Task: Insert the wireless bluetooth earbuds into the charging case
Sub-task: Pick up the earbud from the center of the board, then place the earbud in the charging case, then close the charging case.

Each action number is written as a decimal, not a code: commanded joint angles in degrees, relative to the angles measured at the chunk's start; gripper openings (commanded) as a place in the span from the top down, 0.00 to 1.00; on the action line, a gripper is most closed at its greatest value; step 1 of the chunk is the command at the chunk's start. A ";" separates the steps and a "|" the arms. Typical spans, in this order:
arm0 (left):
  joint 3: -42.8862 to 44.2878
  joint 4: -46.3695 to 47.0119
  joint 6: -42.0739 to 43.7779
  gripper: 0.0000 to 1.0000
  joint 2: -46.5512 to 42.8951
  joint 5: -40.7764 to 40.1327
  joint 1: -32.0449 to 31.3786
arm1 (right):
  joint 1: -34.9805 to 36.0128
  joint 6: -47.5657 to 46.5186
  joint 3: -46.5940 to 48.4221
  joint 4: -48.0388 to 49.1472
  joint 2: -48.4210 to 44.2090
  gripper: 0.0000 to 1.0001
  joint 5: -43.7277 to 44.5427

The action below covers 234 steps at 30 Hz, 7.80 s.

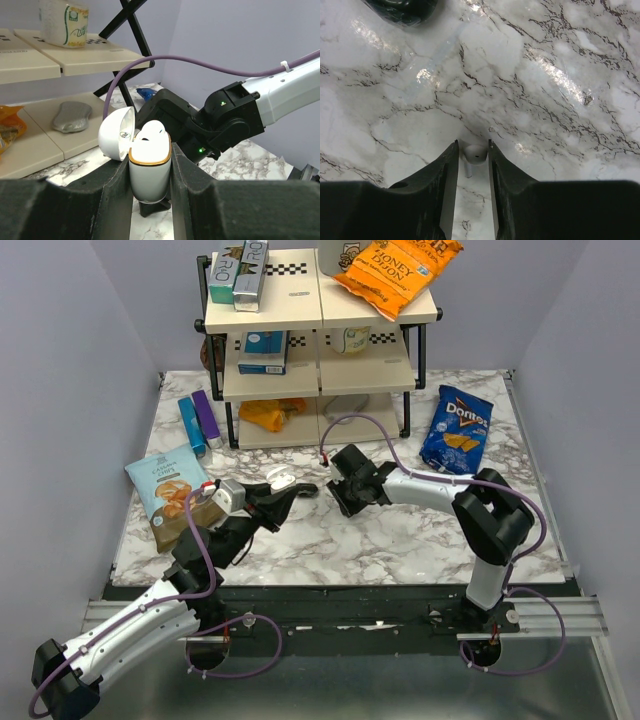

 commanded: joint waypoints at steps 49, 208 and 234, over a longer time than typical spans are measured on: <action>19.38 35.97 3.29 1.00 35.90 10.72 -0.14 | 1.06 6.47 -3.86 32.09 -53.33 0.99 -8.07; 27.03 32.91 0.12 1.00 41.71 19.88 -0.23 | 8.45 -7.85 -10.02 41.41 -46.83 0.53 6.34; 20.88 12.45 12.42 1.00 28.26 33.40 0.03 | 8.53 -8.30 18.98 -2.79 -39.19 0.99 9.16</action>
